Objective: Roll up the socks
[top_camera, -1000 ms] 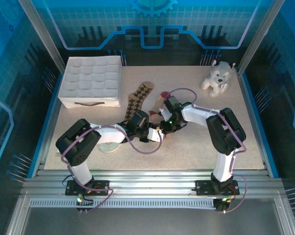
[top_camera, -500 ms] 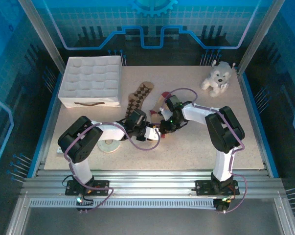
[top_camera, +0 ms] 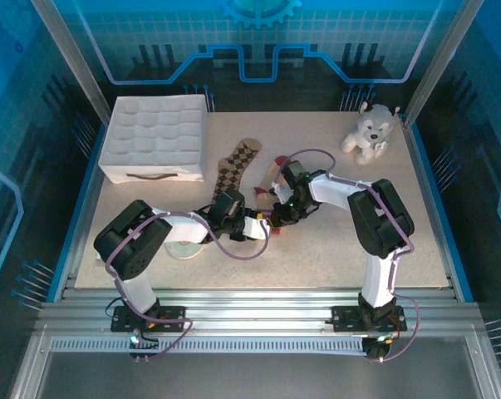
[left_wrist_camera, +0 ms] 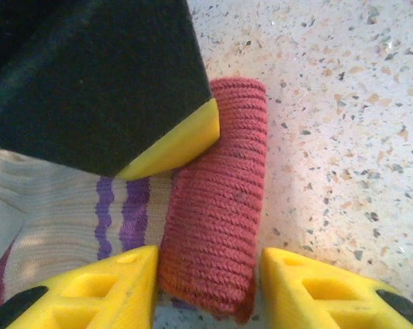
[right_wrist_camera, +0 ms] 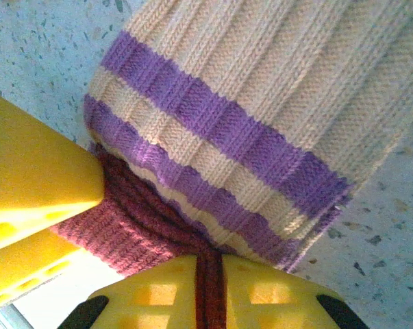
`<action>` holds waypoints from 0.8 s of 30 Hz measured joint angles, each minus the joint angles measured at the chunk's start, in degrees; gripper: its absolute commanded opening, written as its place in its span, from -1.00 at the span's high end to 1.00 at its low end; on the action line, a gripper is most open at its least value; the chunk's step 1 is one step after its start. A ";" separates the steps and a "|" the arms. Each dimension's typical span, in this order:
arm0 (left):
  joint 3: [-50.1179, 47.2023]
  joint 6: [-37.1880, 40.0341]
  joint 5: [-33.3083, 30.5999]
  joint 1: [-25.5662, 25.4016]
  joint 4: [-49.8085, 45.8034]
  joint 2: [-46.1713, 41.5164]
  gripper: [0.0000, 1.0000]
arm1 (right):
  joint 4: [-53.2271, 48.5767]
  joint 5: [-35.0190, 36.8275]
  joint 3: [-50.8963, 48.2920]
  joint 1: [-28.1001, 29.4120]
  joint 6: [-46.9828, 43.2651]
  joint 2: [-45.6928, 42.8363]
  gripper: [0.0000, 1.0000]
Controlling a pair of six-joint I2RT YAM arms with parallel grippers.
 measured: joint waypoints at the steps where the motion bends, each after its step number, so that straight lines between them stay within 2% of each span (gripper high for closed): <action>1: -0.39 -0.52 0.04 0.11 0.11 -0.39 0.13 | -0.28 0.00 0.20 -0.02 0.00 0.15 0.71; 12: -1.64 -2.25 1.77 0.66 -1.49 -4.68 0.28 | -3.39 0.00 2.67 -0.04 -0.02 1.75 0.71; 24: 0.63 0.76 1.75 -0.48 -4.48 -2.95 0.28 | -4.85 -0.02 3.85 -0.09 -0.85 2.54 0.71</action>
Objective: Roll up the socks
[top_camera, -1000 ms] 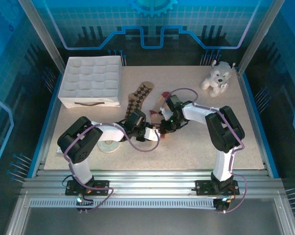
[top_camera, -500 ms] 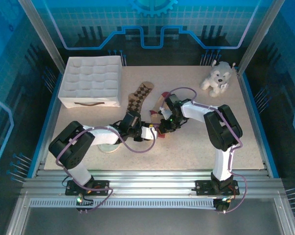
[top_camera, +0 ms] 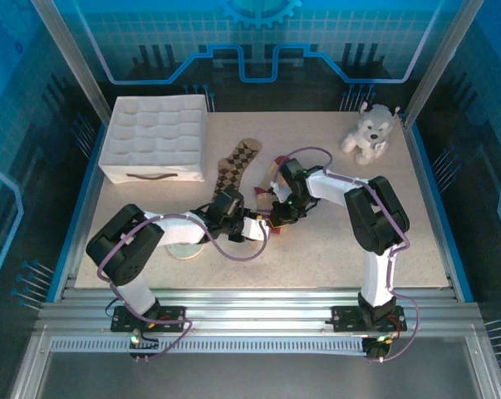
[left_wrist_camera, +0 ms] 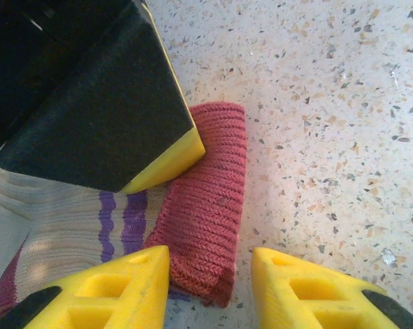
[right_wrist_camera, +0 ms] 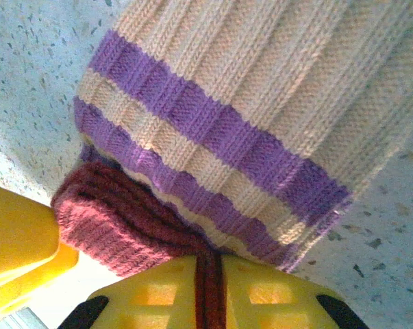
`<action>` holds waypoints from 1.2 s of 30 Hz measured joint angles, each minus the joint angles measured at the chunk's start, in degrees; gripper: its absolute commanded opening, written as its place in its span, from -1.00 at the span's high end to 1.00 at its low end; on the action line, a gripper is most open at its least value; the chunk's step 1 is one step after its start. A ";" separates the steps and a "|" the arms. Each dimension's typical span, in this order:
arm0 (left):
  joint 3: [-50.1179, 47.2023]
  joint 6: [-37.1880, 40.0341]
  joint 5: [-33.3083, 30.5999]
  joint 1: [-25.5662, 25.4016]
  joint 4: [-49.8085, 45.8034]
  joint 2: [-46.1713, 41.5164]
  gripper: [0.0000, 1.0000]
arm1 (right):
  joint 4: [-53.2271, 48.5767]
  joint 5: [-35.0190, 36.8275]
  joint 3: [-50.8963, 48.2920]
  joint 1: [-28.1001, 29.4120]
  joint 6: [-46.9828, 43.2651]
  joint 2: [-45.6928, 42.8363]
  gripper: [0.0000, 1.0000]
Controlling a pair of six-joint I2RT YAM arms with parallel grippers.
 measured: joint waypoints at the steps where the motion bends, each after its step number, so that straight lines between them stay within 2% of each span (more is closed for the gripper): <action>1: 0.17 0.04 0.00 0.00 -0.17 0.11 0.28 | -0.04 -0.02 0.04 0.00 -0.02 0.02 0.71; 10: 2.47 2.45 -0.04 -0.11 -1.68 2.97 0.27 | -0.63 -0.04 0.42 0.00 -0.04 0.24 0.70; 14: 3.32 3.37 -0.92 -0.28 -2.32 4.28 0.34 | -0.68 -0.04 0.42 0.00 -0.24 0.24 0.71; 17: 3.67 4.13 -1.90 -0.44 -2.60 4.50 0.42 | -0.72 -0.04 0.42 -0.02 -0.46 0.24 0.71; 21: 4.28 4.35 -3.34 -0.52 -3.26 4.74 0.69 | -1.18 -0.15 0.63 -0.17 -0.90 0.28 0.68; 28: 4.76 3.93 -5.73 -1.62 -3.78 4.90 1.00 | -1.95 -1.66 0.59 -1.09 -1.09 0.24 0.63; 32: 5.33 2.34 -6.54 -2.32 -5.92 4.39 1.00 | -1.05 -3.17 -1.29 -1.95 -1.14 -1.36 0.48; 36: 7.02 -2.73 -5.73 -2.89 -12.68 3.06 1.00 | 1.51 -3.39 -6.19 -2.25 -1.31 -6.62 0.41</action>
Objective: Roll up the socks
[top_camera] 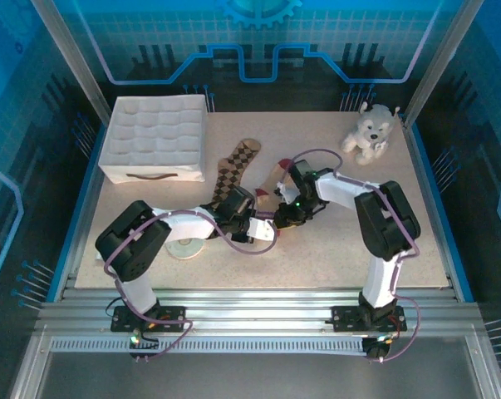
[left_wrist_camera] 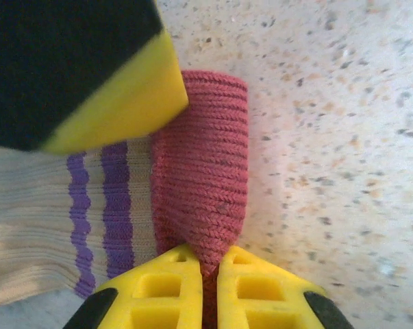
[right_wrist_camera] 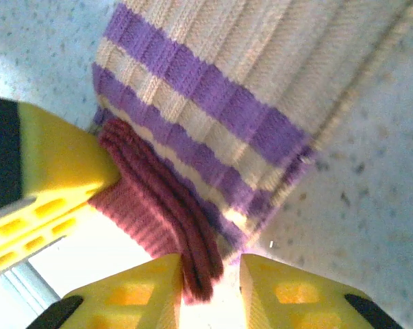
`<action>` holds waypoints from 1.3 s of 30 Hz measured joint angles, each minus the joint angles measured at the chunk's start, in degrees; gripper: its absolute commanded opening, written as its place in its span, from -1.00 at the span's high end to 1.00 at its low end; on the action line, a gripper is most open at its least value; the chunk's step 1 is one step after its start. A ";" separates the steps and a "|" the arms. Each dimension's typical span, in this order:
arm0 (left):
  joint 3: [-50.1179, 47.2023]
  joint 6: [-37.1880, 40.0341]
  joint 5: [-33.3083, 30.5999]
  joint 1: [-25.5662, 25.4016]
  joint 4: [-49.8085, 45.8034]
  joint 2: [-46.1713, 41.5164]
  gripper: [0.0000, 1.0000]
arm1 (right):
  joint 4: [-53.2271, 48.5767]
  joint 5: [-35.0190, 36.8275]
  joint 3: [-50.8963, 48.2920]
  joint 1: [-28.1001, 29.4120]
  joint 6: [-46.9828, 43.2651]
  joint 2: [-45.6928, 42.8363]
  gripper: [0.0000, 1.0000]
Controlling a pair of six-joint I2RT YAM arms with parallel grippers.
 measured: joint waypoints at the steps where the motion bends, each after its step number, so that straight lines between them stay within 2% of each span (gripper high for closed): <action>1: 0.44 -1.33 0.17 -0.22 -1.64 -0.22 1.00 | 0.87 -0.02 -1.18 0.00 0.00 -1.49 0.40; 10: 8.76 -12.66 3.08 -3.15 -19.63 0.33 1.00 | 14.56 0.44 -14.45 -0.28 -0.09 -18.36 0.38; 15: 12.90 -17.57 5.18 -3.32 -26.36 2.51 1.00 | 24.81 0.66 -25.51 -0.20 -1.81 -28.22 0.38; 19: 14.97 -21.84 6.67 -3.56 -30.49 3.80 1.00 | 35.32 1.42 -36.28 0.90 -4.39 -36.48 0.30; 27: 15.30 -29.62 7.39 -4.72 -33.03 3.85 1.00 | 53.55 3.26 -51.67 5.62 -10.32 -46.66 0.20; 33: 13.64 -37.11 8.37 -4.94 -29.24 3.76 1.00 | 57.88 4.35 -52.52 9.42 -14.05 -46.86 0.18; 39: 12.83 -42.07 8.79 -5.05 -27.47 3.50 1.00 | 59.28 4.52 -52.76 9.66 -15.06 -46.80 0.19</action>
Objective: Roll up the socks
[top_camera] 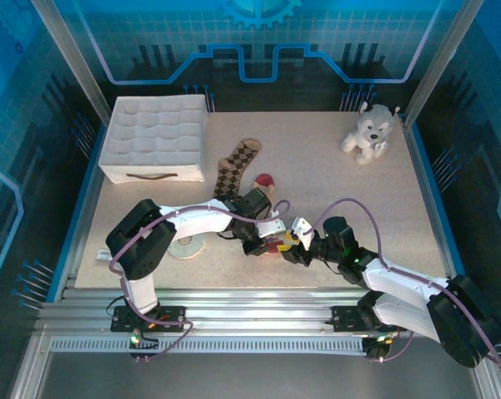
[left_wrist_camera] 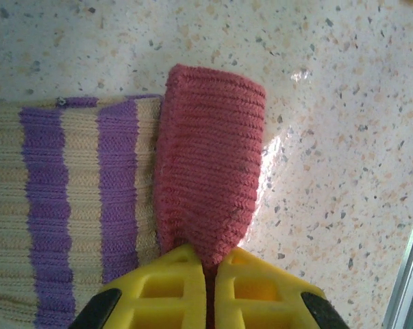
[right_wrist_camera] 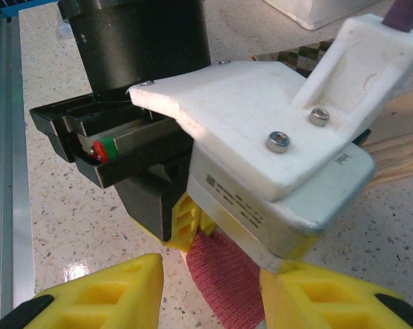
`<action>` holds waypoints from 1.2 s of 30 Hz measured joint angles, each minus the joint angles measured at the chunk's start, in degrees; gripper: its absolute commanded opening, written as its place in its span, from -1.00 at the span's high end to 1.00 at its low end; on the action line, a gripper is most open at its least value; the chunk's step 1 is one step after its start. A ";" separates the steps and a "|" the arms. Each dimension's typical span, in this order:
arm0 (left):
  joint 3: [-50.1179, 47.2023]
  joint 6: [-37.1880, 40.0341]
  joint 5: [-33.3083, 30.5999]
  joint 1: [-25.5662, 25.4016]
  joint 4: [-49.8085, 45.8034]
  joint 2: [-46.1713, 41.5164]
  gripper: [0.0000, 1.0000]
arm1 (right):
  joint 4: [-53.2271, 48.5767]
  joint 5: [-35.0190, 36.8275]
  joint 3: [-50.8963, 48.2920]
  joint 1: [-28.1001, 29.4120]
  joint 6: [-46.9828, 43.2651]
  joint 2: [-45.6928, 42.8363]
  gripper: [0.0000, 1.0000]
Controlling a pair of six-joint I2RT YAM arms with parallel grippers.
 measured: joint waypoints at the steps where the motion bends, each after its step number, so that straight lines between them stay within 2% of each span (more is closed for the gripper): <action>1: -0.31 -0.94 0.02 0.00 0.46 -0.11 1.00 | 0.15 0.00 0.00 0.00 -0.02 0.00 0.19; 13: -5.42 -7.52 2.38 0.02 5.64 -3.06 1.00 | 2.08 0.26 0.00 0.35 -1.49 1.42 0.19; 18: -5.44 -6.19 4.15 0.79 5.55 -3.06 1.00 | 1.57 2.10 -0.04 4.42 -3.52 1.22 0.20; 24: -2.40 -0.98 7.52 3.69 2.56 -2.47 1.00 | 1.46 5.44 -1.16 6.71 -4.92 -1.03 0.18; 31: 10.51 12.13 6.49 5.40 -8.74 3.78 1.00 | 1.86 9.29 -0.92 8.24 -6.25 1.77 0.19; 36: 8.61 21.44 5.79 8.24 -11.98 4.11 1.00 | 2.08 15.56 -0.52 9.70 -5.57 1.44 0.18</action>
